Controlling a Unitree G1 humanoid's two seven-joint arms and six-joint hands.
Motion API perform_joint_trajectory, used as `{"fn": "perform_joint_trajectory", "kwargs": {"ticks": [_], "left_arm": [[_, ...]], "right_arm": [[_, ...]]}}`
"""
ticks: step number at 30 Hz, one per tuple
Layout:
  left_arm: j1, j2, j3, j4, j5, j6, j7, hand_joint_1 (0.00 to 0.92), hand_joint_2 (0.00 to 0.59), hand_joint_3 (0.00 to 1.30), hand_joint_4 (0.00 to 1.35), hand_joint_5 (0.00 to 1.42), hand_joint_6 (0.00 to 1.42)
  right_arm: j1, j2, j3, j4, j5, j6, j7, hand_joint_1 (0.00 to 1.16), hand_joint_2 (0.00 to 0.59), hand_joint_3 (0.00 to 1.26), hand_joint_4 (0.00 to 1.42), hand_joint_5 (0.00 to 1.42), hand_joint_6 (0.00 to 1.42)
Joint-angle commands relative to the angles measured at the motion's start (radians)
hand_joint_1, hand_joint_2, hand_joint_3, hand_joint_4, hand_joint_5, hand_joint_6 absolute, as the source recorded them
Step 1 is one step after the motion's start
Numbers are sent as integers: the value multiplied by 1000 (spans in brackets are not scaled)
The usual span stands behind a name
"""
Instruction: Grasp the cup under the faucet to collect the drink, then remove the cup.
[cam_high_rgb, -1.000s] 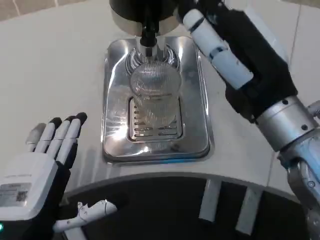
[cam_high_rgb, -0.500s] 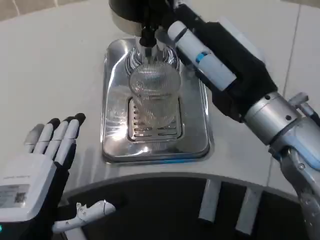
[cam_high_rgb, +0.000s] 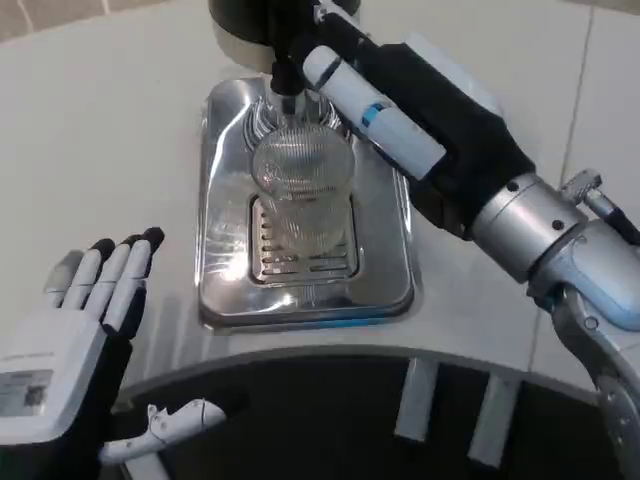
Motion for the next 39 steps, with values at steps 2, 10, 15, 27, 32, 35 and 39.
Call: {"fn": "perform_joint_trajectory", "kwargs": {"ticks": [2, 10, 15, 27, 32, 35, 39], "left_arm": [[1, 2, 14, 21, -6, -9, 19, 0, 67, 0, 0, 0, 0], [-12, -5, 15, 34, -10, -10, 28, 0, 60, 0, 0, 0, 0], [-22, -19, 17, 44, -10, -6, 49, 0, 59, 0, 0, 0, 0], [-92, -37, 16, 100, -43, -21, 79, 0, 47, 0, 0, 1, 12], [-144, -37, 5, 153, -77, -58, 85, 0, 37, 0, 0, 10, 19], [-180, -34, -5, 192, -107, -92, 74, 0, 36, 0, 0, 0, 14], [-230, -27, -34, 238, -140, -132, 49, 0, 35, 0, 0, 0, 8]], "right_arm": [[-77, -65, 87, -98, -70, 57, 43, 0, 460, 0, 0, 0, 0], [-171, -163, 263, -190, -266, 210, 88, 0, 514, 0, 0, 0, 0], [-193, -185, 367, -233, -430, 257, 97, 0, 533, 0, 0, 0, 0], [-147, -152, 499, -299, -687, 362, 166, 0, 556, 0, 0, 0, 0], [-118, -143, 494, -344, -736, 374, 209, 0, 557, 0, 0, 0, 0], [-107, -145, 476, -359, -751, 372, 237, 0, 558, 0, 0, 0, 0], [-101, -143, 449, -360, -755, 364, 258, 0, 558, 0, 0, 0, 0]]}}
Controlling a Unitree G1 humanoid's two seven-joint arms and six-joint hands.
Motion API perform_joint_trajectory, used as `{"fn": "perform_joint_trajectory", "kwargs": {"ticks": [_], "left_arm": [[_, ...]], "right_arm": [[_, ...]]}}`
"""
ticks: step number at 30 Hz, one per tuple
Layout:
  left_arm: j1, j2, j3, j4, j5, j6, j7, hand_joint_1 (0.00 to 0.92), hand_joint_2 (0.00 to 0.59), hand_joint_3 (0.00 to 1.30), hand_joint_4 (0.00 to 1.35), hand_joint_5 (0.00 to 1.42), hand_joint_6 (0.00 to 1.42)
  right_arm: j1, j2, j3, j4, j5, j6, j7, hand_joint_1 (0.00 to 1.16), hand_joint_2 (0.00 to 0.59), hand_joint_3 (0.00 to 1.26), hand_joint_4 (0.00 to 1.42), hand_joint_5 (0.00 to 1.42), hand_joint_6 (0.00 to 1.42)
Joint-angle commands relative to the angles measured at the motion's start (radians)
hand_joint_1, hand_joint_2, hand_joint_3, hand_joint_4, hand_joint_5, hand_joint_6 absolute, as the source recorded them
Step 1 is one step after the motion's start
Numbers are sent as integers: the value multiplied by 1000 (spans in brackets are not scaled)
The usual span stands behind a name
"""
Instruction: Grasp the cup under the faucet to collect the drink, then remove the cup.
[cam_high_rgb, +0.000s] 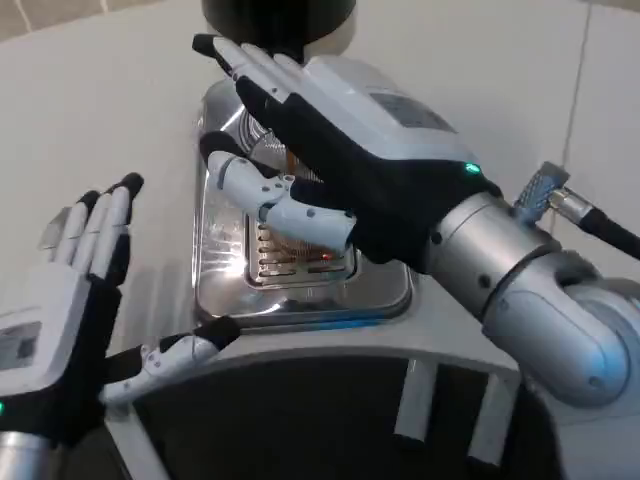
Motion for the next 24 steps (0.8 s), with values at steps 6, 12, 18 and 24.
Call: {"fn": "perform_joint_trajectory", "kwargs": {"ticks": [6, 12, 18, 24], "left_arm": [[-100, 6, -67, 130, -45, -98, -20, 69, 35, 0, 0, 0, 0], [-159, -25, -82, 210, -74, -124, -7, 208, 38, 0, 0, 0, 0], [-232, -52, -107, 290, -68, -115, 10, 236, 45, 0, 0, 0, 0], [-287, -62, -130, 348, -55, -110, 34, 239, 45, 0, 0, 0, 1]], "right_arm": [[47, 18, -34, 5, 29, -36, 60, 0, 559, 0, 0, 0, 0], [56, 26, -68, 50, 48, -81, 56, 0, 567, 0, 0, 0, 0], [57, 36, -103, 96, 64, -127, 49, 0, 570, 0, 0, 0, 0], [44, 44, -104, 110, 58, -154, 60, 0, 570, 0, 0, 0, 0]]}}
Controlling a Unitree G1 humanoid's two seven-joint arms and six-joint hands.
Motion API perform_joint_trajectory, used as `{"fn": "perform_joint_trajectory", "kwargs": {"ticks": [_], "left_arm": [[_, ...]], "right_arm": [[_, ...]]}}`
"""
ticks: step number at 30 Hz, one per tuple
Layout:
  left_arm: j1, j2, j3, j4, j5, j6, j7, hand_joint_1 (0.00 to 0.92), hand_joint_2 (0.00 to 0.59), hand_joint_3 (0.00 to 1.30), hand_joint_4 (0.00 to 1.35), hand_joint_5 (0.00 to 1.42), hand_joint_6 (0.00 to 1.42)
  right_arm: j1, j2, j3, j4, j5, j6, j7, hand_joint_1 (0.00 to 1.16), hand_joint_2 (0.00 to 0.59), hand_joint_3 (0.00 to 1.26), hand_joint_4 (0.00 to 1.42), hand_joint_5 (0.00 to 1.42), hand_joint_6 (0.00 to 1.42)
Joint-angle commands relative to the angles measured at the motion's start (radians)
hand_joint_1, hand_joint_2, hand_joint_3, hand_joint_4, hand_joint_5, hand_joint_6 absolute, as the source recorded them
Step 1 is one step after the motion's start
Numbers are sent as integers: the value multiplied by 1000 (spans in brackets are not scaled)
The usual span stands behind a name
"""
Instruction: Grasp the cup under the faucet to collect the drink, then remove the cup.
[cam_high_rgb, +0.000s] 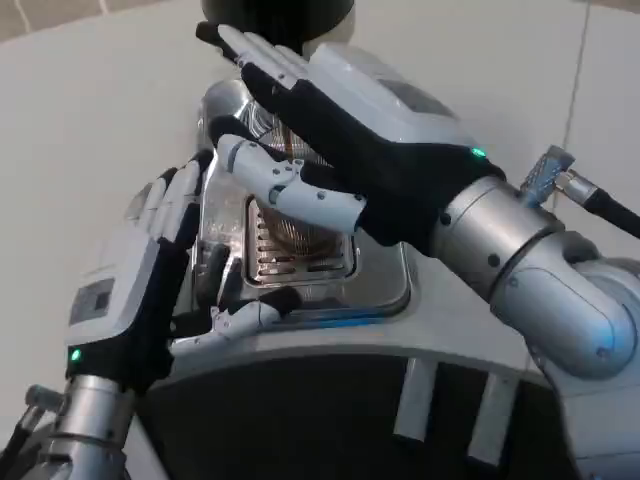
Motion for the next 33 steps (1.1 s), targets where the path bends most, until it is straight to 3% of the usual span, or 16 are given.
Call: {"fn": "perform_joint_trajectory", "kwargs": {"ticks": [1, 12, 17, 27, 33], "left_arm": [[-24, -9, -18, 42, 13, 6, 29, 238, 45, 0, 0, 0, 1], [-97, -34, -45, 123, 13, 19, 58, 230, 48, 0, 0, 14, 13], [-111, -32, -50, 140, 9, 15, 63, 229, 48, 0, 0, 21, 17], [-135, -33, -60, 170, -3, -1, 71, 216, 48, 0, 0, 25, 21], [-152, -38, -69, 195, -8, -12, 76, 205, 49, 0, 0, 26, 22]], "right_arm": [[10, 6, 15, 25, 14, -7, 38, 0, 570, 0, 0, 0, 0], [8, 6, 2, 25, 14, -13, 45, 0, 568, 0, 0, 0, 0], [45, 8, -22, -15, -10, -16, 12, 0, 584, 0, 0, 0, 0], [276, -2, -178, -209, -118, -59, -130, 0, 586, 0, 0, 0, 0], [453, -24, -289, -261, -141, -153, -202, 0, 586, 0, 0, 0, 0]]}}
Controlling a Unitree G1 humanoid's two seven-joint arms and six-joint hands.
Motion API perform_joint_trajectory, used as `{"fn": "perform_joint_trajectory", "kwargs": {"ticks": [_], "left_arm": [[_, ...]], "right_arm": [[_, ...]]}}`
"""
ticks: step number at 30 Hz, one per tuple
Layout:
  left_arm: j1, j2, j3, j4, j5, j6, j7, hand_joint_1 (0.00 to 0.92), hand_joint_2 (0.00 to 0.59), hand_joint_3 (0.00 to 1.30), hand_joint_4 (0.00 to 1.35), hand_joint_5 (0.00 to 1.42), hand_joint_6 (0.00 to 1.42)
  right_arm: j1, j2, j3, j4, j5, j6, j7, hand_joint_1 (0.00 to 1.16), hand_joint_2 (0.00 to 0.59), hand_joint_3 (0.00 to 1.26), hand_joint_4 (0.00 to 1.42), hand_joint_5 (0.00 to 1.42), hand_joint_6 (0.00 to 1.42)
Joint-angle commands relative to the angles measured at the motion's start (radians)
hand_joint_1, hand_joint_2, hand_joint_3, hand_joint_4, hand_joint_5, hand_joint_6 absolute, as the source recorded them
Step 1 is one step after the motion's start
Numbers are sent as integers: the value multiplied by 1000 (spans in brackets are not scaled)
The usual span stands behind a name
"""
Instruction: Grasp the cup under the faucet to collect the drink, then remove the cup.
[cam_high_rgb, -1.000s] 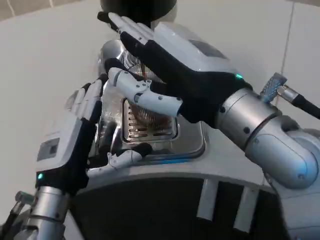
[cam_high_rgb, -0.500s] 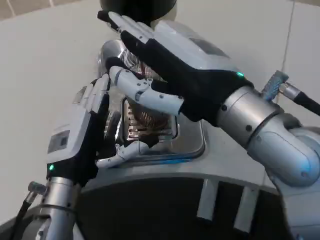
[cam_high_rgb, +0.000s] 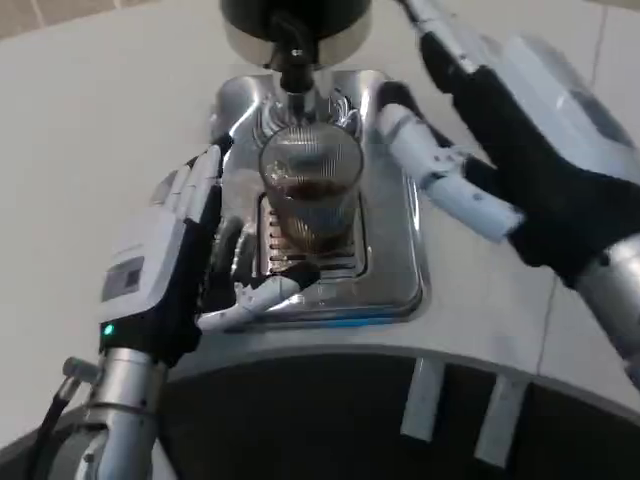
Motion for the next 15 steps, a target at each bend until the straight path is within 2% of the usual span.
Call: {"fn": "perform_joint_trajectory", "kwargs": {"ticks": [1, 4, 6, 9, 15], "left_arm": [[-13, -4, -8, 31, -11, -18, 18, 204, 50, 0, 0, 26, 22], [-22, -13, -11, 49, -18, -20, 23, 184, 48, 0, 0, 26, 22], [-28, -19, -11, 62, -22, -21, 23, 183, 49, 0, 0, 26, 22], [-35, -22, -11, 78, -25, -24, 27, 181, 49, 0, 0, 26, 17], [-50, -31, -9, 109, -34, -33, 37, 180, 49, 0, 0, 23, 11]], "right_arm": [[121, -20, -68, -29, -19, -67, -39, 0, 586, 0, 0, 0, 0], [187, -30, -92, -30, -21, -110, -49, 0, 586, 0, 0, 0, 0], [246, -46, -110, -11, -30, -172, -89, 2, 586, 0, 0, 0, 0], [314, -52, -139, 19, -28, -254, -141, 123, 586, 0, 0, 0, 0], [458, -73, -188, 114, -38, -427, -275, 183, 586, 0, 0, 0, 0]]}}
